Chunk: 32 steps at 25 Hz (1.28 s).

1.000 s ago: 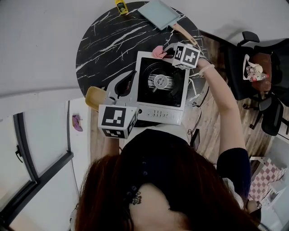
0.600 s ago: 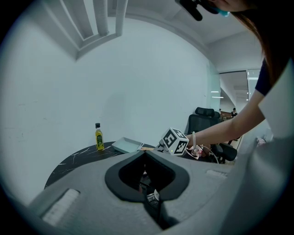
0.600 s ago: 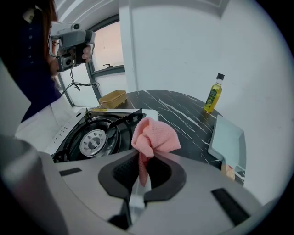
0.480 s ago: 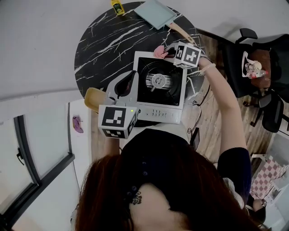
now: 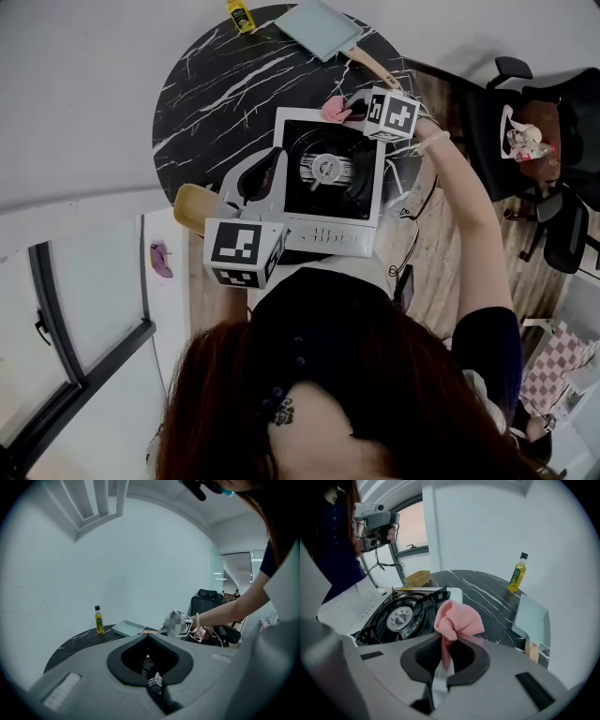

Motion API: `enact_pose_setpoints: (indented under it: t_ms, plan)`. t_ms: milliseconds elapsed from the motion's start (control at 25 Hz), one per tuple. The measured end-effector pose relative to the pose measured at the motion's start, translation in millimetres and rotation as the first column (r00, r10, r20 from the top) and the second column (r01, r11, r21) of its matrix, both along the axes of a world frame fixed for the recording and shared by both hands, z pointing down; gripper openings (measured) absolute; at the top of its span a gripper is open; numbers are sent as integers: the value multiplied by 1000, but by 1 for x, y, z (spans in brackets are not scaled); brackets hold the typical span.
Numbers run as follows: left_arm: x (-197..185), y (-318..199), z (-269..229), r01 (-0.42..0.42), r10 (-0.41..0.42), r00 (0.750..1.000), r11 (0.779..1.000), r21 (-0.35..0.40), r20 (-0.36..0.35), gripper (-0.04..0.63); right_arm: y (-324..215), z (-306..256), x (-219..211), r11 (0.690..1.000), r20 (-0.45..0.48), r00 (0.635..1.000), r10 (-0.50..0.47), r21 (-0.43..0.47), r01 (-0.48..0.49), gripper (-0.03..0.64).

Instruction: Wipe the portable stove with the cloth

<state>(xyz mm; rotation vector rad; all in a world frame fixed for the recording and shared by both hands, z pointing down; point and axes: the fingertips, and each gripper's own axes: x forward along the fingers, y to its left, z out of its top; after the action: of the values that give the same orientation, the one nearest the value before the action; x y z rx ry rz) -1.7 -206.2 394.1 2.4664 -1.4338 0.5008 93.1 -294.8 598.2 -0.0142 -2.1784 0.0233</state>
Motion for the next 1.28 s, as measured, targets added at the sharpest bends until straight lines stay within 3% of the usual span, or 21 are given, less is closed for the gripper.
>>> enact_pose_setpoints:
  t_ms: [1280]
  plan:
    - [11,1,4,-32,32,999,999,-8,-4,12,4,1,36,998,-17,999,48,-38,-48,32]
